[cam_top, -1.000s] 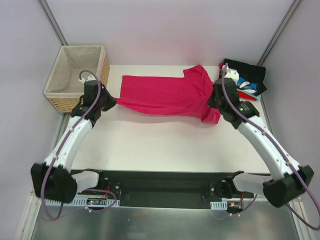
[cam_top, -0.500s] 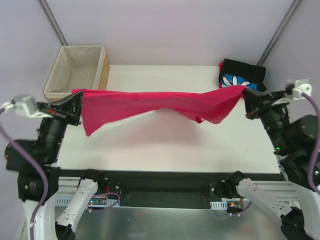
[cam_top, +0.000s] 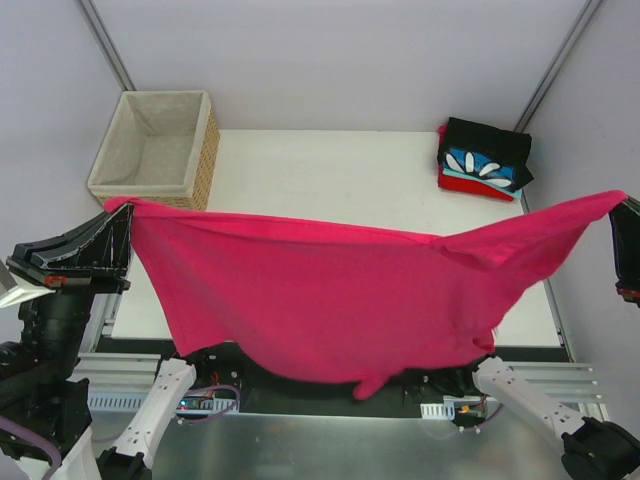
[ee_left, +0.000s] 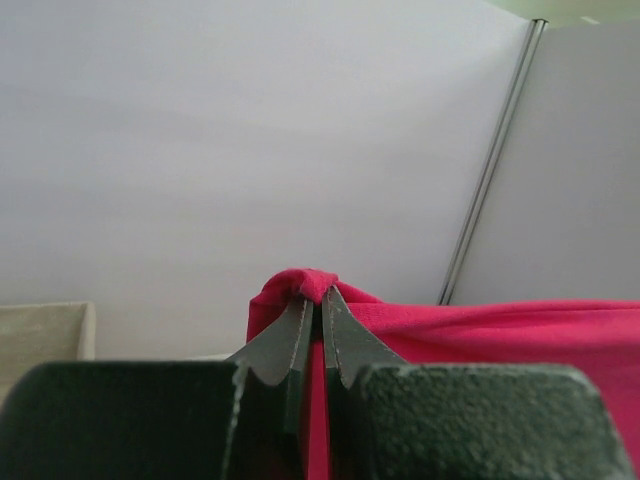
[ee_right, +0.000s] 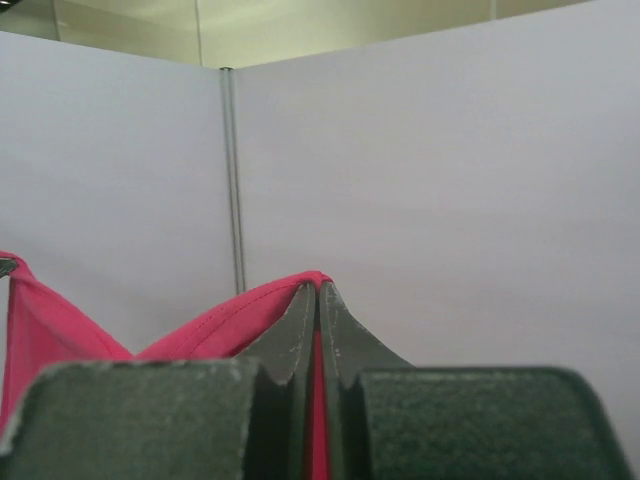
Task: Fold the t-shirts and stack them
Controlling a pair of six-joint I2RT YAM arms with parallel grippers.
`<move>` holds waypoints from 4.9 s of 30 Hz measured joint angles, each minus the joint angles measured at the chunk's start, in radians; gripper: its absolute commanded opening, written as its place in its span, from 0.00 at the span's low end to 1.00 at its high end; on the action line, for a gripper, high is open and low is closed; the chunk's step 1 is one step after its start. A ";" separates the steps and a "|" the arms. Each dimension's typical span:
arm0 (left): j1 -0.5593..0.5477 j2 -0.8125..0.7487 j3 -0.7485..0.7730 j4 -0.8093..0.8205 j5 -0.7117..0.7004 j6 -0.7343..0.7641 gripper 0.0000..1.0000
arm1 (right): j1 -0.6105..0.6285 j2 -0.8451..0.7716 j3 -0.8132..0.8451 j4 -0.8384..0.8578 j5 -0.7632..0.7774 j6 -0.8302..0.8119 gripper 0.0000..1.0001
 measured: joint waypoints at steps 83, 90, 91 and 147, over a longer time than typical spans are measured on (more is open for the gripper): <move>0.077 1.234 -0.075 0.270 -0.090 -0.272 0.99 | -0.284 1.128 -0.231 0.233 0.047 0.328 0.96; -0.112 0.961 -0.364 0.102 -0.118 -0.281 0.99 | -0.100 0.835 -0.608 0.118 0.161 0.397 0.96; -0.117 0.947 -0.404 0.083 -0.119 -0.283 0.99 | -0.091 0.827 -0.653 0.107 0.174 0.406 0.96; -0.193 0.976 -0.660 0.007 -0.244 -0.340 0.99 | -0.019 0.845 -1.044 -0.251 0.517 0.786 0.93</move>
